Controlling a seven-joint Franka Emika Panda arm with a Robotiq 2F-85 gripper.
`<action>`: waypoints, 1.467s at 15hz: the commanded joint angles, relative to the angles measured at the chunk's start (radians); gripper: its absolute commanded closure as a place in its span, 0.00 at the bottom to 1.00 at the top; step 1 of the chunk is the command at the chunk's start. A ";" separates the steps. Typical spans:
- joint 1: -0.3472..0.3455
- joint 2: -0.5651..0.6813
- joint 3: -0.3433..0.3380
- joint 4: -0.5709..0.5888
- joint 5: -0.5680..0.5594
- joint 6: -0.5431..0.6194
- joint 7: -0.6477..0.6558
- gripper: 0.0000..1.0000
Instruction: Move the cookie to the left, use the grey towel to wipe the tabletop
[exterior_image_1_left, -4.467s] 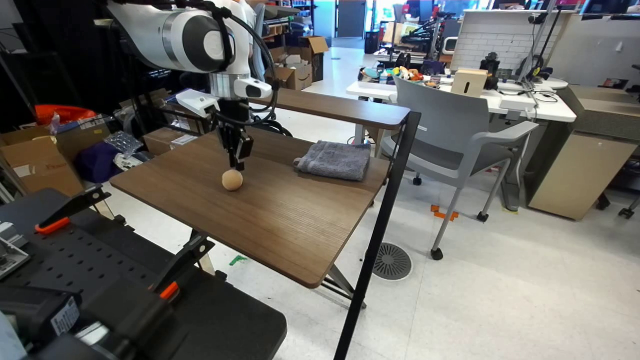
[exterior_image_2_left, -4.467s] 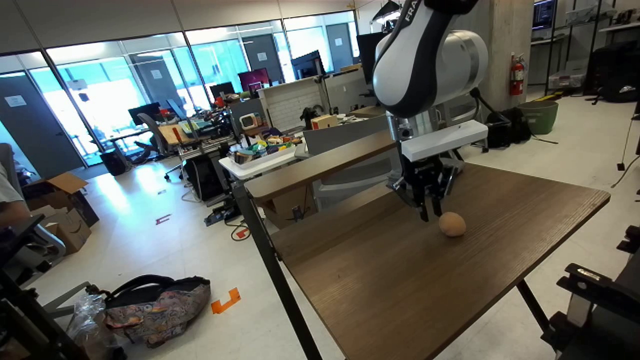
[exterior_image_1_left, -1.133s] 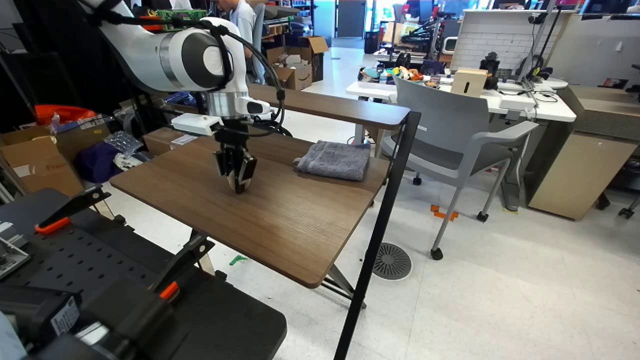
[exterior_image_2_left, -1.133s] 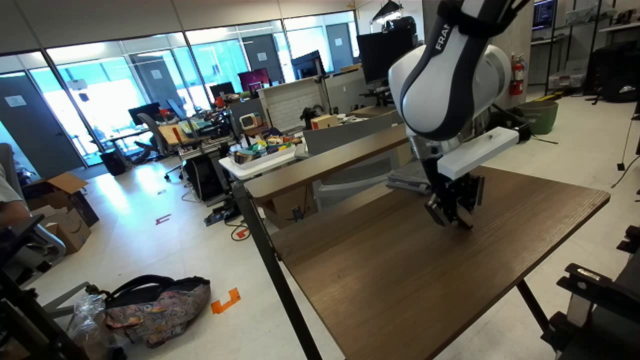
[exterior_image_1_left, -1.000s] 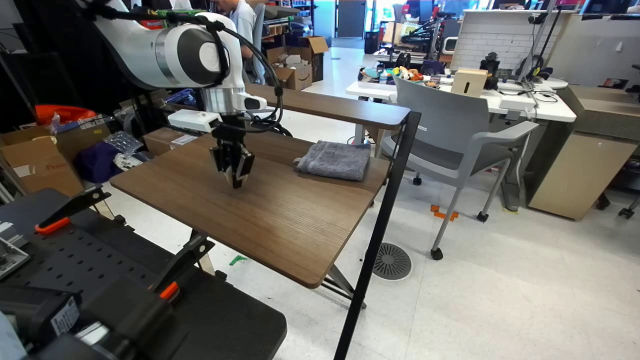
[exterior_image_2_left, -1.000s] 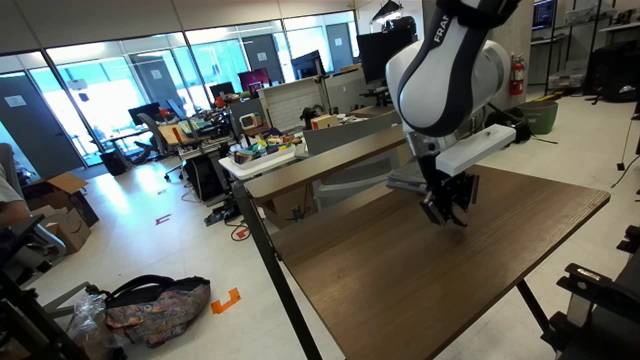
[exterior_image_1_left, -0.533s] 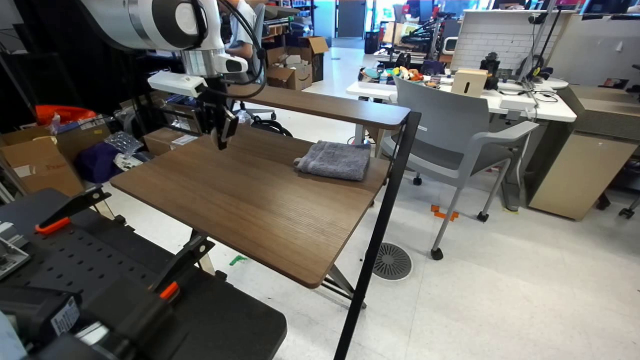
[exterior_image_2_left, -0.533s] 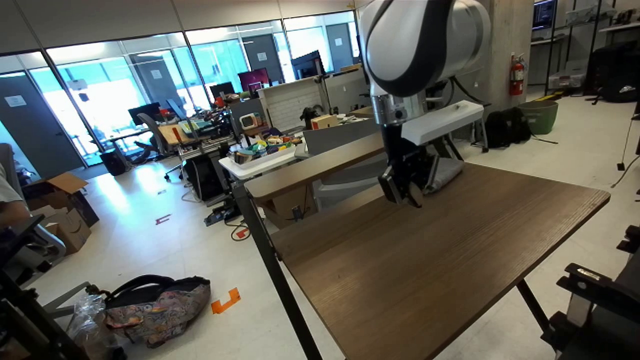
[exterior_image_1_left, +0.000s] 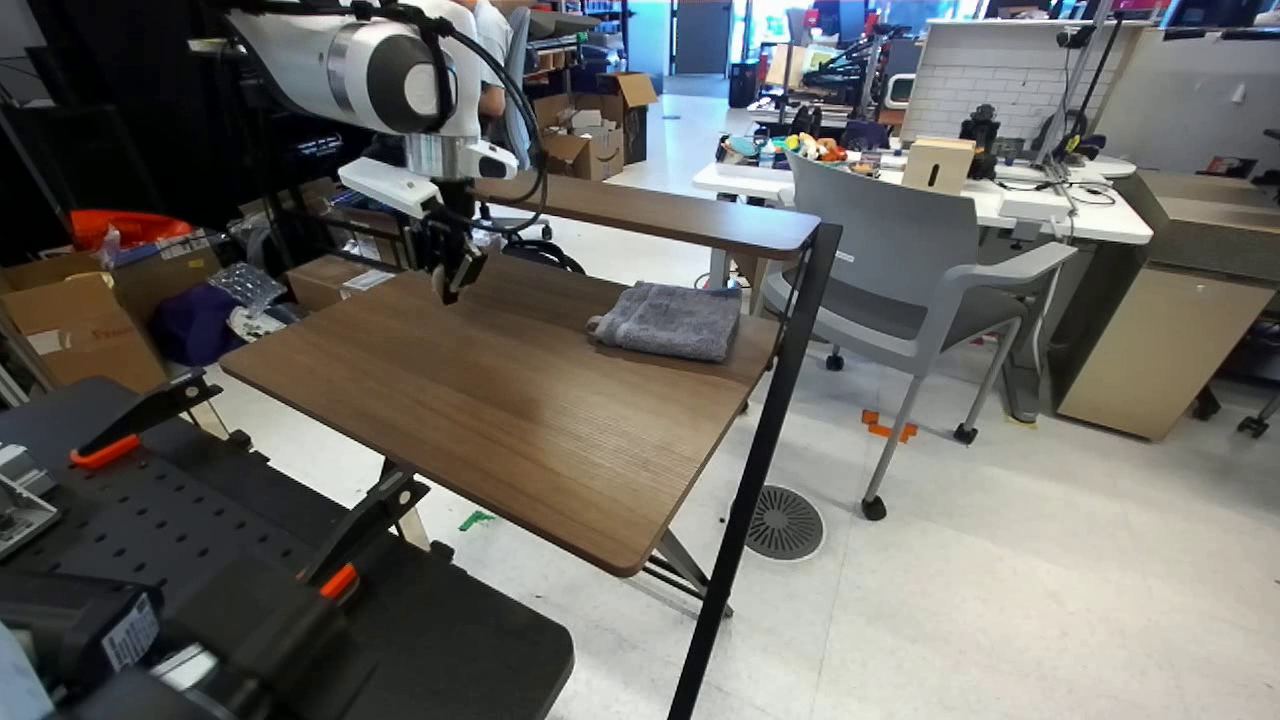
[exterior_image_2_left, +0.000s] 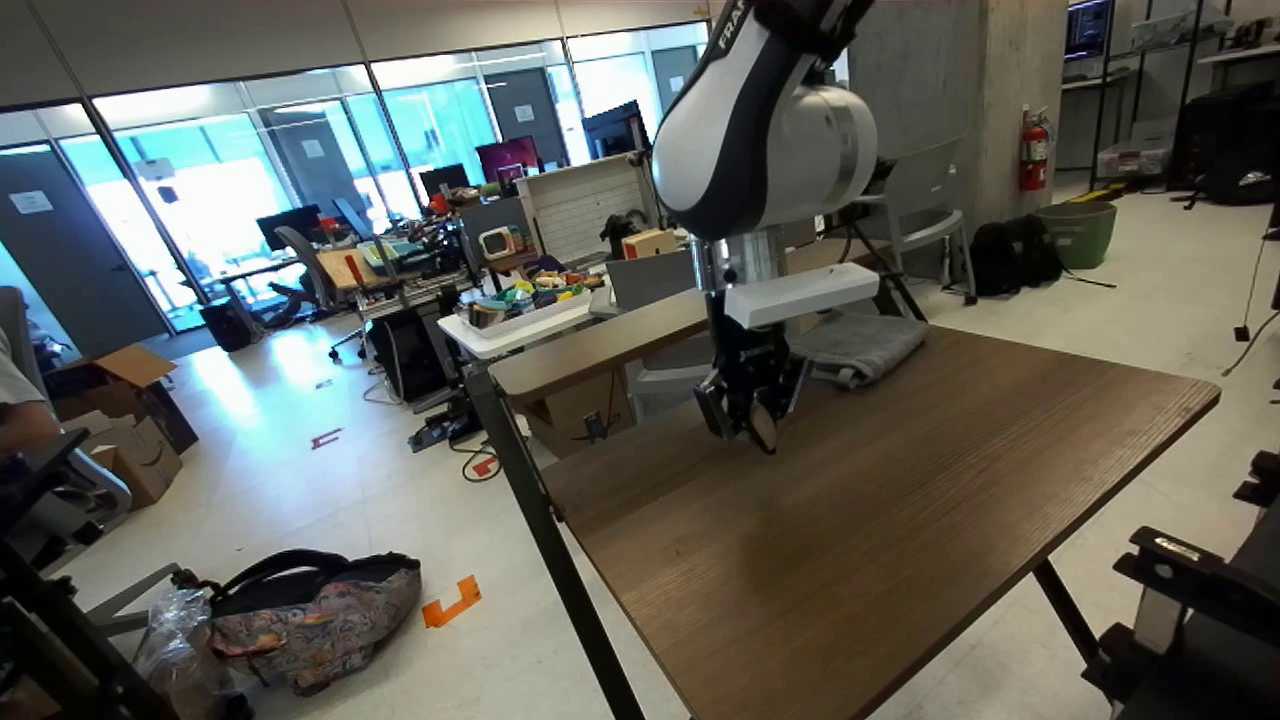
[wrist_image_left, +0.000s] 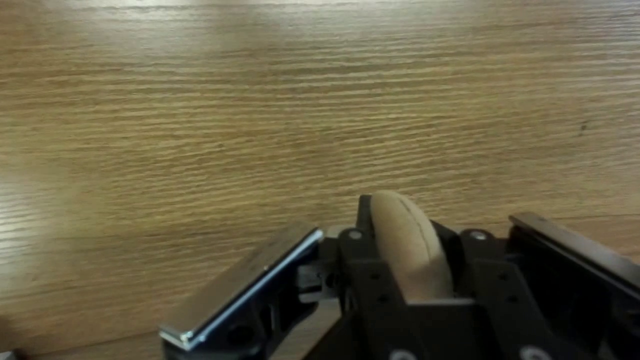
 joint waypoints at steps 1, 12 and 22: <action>0.001 0.156 0.028 0.236 0.024 -0.127 -0.006 0.98; 0.087 0.192 -0.044 0.411 -0.091 -0.338 0.021 0.22; 0.094 0.103 -0.152 0.355 -0.197 -0.308 0.141 0.00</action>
